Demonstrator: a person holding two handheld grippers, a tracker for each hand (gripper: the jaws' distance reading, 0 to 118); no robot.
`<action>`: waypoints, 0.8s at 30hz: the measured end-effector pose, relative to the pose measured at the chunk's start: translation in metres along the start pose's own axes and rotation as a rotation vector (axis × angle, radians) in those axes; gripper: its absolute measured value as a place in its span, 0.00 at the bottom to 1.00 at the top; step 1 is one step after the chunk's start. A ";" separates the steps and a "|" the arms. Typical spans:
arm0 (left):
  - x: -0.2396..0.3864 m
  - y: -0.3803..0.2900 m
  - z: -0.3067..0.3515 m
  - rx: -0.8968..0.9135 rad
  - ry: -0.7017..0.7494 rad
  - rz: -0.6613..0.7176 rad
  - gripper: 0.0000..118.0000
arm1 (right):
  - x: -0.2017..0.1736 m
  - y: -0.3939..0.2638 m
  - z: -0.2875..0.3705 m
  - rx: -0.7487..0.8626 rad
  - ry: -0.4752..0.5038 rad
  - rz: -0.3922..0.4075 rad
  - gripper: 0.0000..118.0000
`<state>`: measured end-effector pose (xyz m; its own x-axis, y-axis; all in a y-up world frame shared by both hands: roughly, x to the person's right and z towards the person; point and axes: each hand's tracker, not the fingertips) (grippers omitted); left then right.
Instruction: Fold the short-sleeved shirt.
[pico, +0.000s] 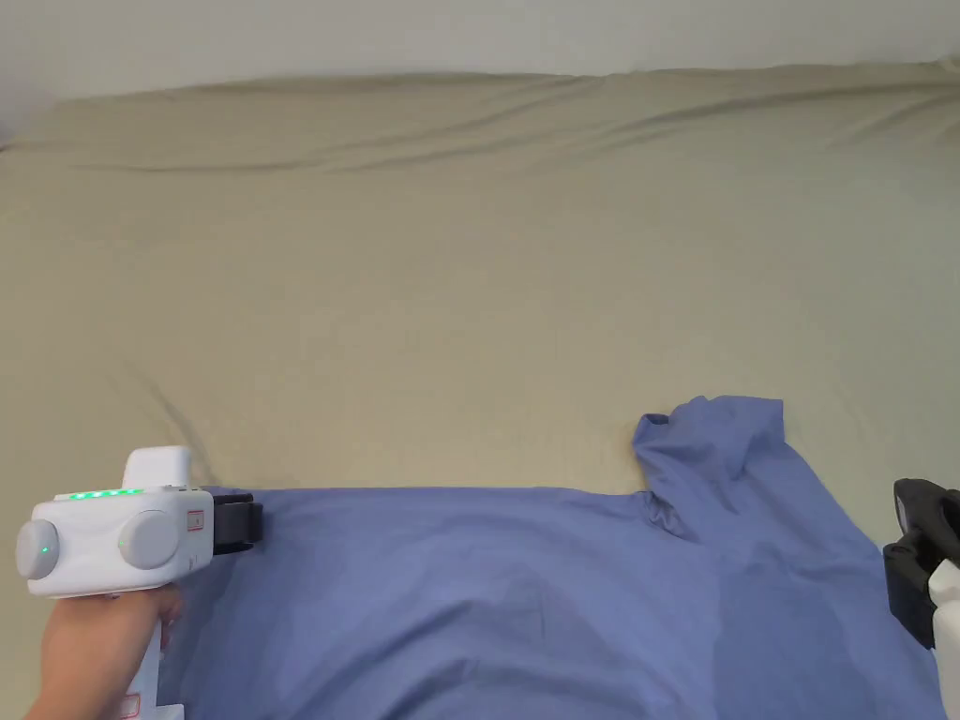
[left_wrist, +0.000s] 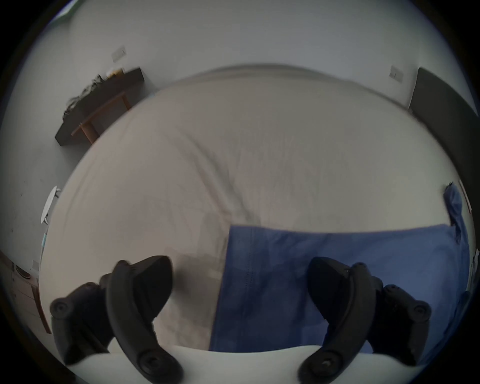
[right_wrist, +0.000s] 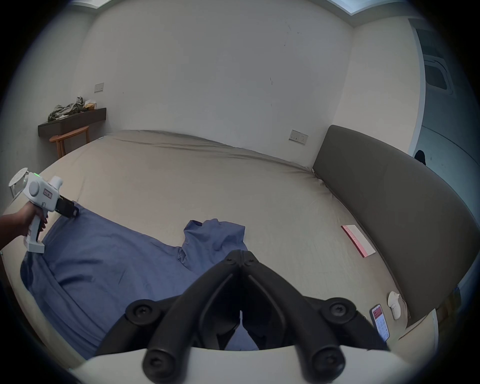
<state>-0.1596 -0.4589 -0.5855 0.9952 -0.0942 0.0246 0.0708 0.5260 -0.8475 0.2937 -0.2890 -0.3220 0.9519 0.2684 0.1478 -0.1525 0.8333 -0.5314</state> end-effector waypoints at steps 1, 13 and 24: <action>-0.003 0.003 0.004 0.063 -0.061 0.084 0.89 | 0.000 0.000 -0.003 -0.010 0.000 0.004 0.00; 0.034 0.003 0.082 0.192 -0.085 -0.136 0.00 | 0.011 -0.002 -0.022 -0.063 0.033 0.029 0.00; 0.021 -0.037 0.178 0.382 -0.075 -0.171 0.00 | 0.060 -0.025 -0.164 -0.492 0.110 -0.169 1.00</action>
<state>-0.1294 -0.3302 -0.4594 0.9682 -0.1530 0.1978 0.2407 0.7850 -0.5708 0.3981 -0.3728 -0.4363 0.9788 0.0752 0.1908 0.1231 0.5283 -0.8401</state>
